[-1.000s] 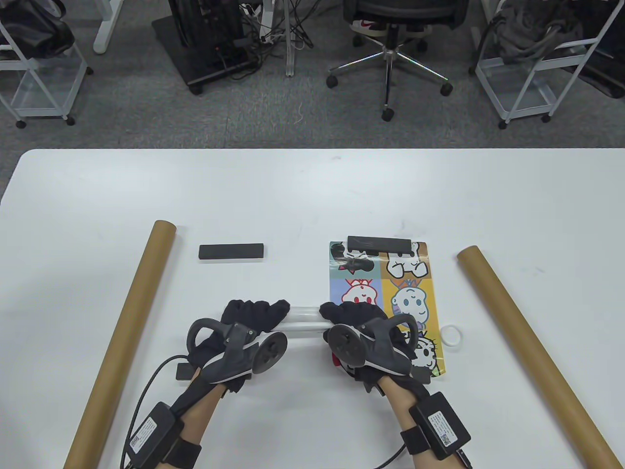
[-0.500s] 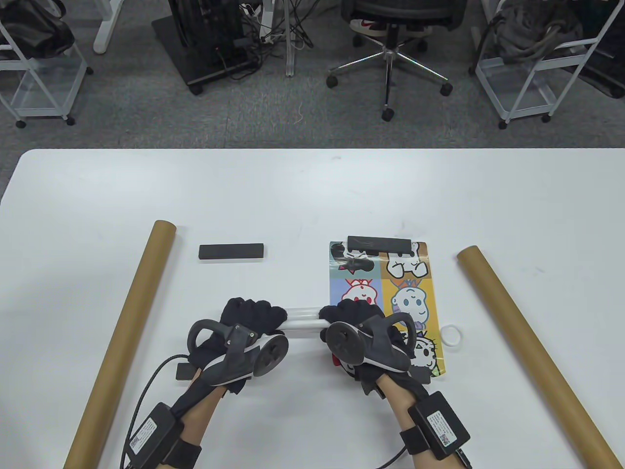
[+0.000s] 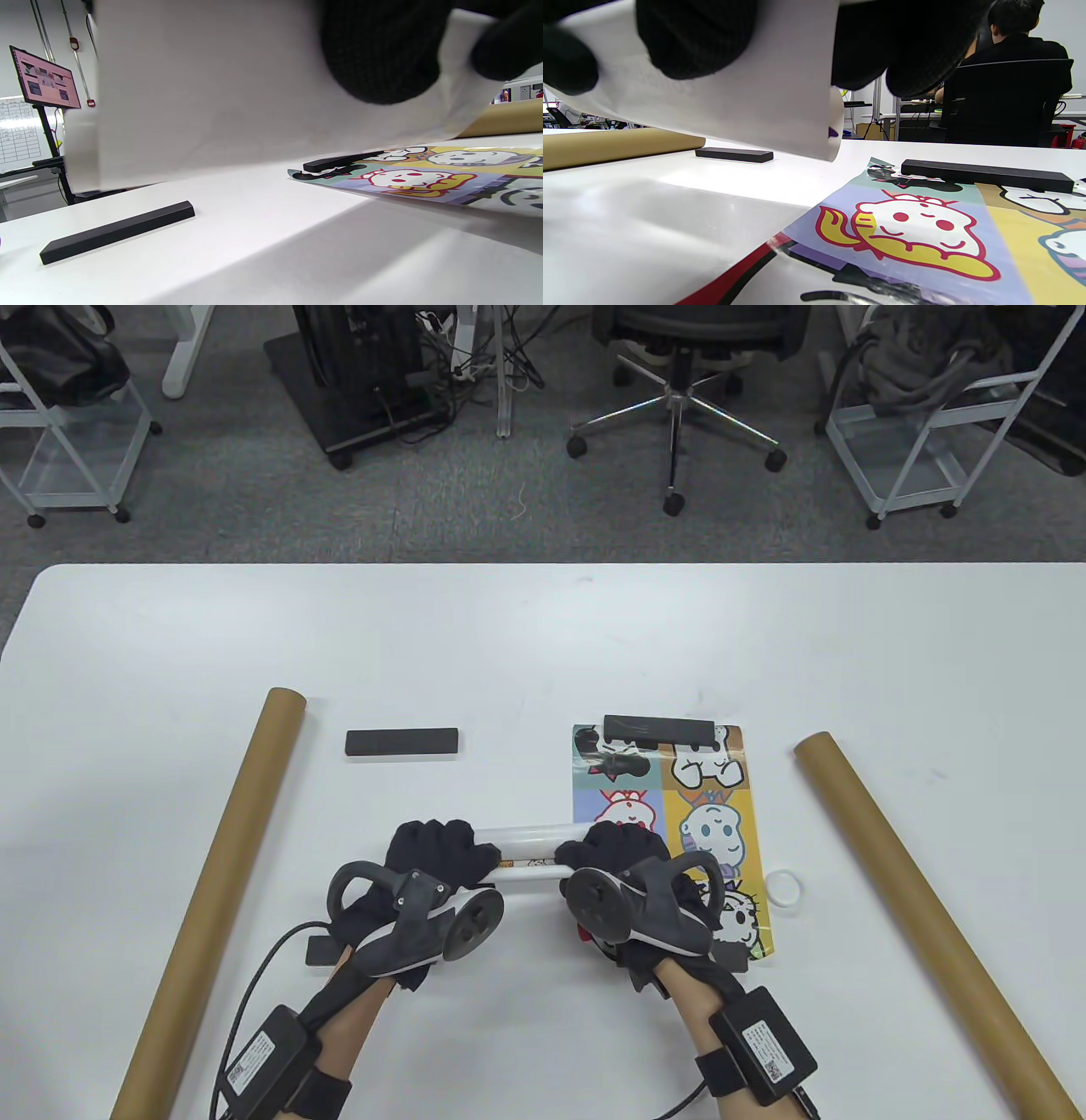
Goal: Roll up posters and store in mailing tubes
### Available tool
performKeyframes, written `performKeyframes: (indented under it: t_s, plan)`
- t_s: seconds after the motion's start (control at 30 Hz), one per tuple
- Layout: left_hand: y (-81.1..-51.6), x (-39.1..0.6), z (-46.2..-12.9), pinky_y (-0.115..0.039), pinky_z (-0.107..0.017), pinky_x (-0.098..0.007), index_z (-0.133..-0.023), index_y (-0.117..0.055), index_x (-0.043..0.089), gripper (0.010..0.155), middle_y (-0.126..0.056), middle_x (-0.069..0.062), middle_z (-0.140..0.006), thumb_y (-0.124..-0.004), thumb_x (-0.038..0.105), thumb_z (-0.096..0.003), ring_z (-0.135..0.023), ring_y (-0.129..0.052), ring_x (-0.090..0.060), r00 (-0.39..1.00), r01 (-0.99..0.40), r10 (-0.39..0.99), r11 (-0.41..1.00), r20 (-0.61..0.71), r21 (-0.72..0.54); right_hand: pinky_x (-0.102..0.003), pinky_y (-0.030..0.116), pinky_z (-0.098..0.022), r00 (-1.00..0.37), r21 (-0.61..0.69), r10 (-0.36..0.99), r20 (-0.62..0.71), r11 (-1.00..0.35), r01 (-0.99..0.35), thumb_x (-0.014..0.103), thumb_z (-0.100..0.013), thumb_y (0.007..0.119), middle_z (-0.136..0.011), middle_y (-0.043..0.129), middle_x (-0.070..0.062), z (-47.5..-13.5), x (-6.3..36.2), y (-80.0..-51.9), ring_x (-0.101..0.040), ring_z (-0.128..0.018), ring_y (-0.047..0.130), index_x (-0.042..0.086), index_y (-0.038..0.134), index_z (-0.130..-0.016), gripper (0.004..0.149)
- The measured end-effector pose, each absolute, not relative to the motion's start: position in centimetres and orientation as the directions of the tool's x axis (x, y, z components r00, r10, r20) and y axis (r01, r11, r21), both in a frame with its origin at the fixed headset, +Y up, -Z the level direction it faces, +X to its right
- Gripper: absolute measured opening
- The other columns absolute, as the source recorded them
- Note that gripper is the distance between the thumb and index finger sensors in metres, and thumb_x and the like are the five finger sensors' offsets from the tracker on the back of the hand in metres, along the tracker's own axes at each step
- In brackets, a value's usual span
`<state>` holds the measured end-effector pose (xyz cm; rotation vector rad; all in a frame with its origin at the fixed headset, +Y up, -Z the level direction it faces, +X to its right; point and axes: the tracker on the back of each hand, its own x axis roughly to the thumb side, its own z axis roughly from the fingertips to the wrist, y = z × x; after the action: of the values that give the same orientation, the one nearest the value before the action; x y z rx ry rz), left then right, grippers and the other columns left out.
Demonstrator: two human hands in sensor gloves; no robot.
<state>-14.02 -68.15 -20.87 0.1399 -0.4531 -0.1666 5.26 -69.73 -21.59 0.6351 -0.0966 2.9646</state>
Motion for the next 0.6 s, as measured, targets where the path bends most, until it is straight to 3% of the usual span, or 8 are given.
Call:
performKeyframes:
  t_s: [0.13,0.27,0.47,0.6]
  plan:
    - [-68.27,-14.37,-21.1,-0.077,-0.076,-0.048,-0.095,-0.081,0.037,0.052,-0.088,0.009,-0.086,-0.078,0.051,-0.0457,-0.07,-0.095,-0.016,0.894,0.108,-0.164,0.982,0.416,0.156,-0.054,0.08,-0.059,-0.915,-0.107,0.085,0.394,-0.985,-0.138,0.043,-0.037,0.079,-0.066,0.095,0.002,-21.53,5.51,-69.33,-0.024,-0.052,0.098,0.02,0.077,-0.089,0.057]
    - [-68.25,-14.53,-21.22,-0.077,-0.075,-0.048,-0.099,-0.077,0.036,0.055,-0.091,0.009,-0.087,-0.076,0.05,-0.0462,-0.072,-0.098,-0.017,0.901,0.092,-0.147,0.984,0.409,0.15,-0.053,0.082,-0.058,-0.914,-0.112,0.08,0.398,-0.984,-0.135,0.043,-0.038,0.078,-0.066,0.097,0.004,-21.55,5.45,-69.39,-0.023,-0.052,0.101,0.02,0.078,-0.088,0.055]
    - [-68.27,-14.4,-21.21,-0.076,-0.075,-0.05,-0.101,-0.074,0.034,0.053,-0.09,0.008,-0.087,-0.068,0.047,-0.0498,-0.071,-0.097,-0.018,0.902,0.081,-0.13,0.988,0.412,0.135,-0.064,0.069,-0.064,-0.913,-0.054,0.064,0.403,-0.994,-0.093,0.039,-0.048,0.065,-0.073,0.085,-0.004,-21.48,5.1,-69.65,-0.032,-0.054,0.087,0.017,0.066,-0.095,0.052]
    - [-68.06,-14.31,-21.0,-0.077,-0.074,-0.048,-0.096,-0.076,0.036,0.052,-0.091,0.01,-0.08,-0.075,0.051,-0.0467,-0.063,-0.096,-0.015,0.897,0.093,-0.156,0.982,0.413,0.167,-0.06,0.074,-0.062,-0.914,-0.088,0.053,0.402,-0.991,-0.096,0.044,-0.041,0.075,-0.066,0.087,0.001,-21.55,5.13,-69.56,-0.027,-0.049,0.089,0.022,0.07,-0.089,0.053]
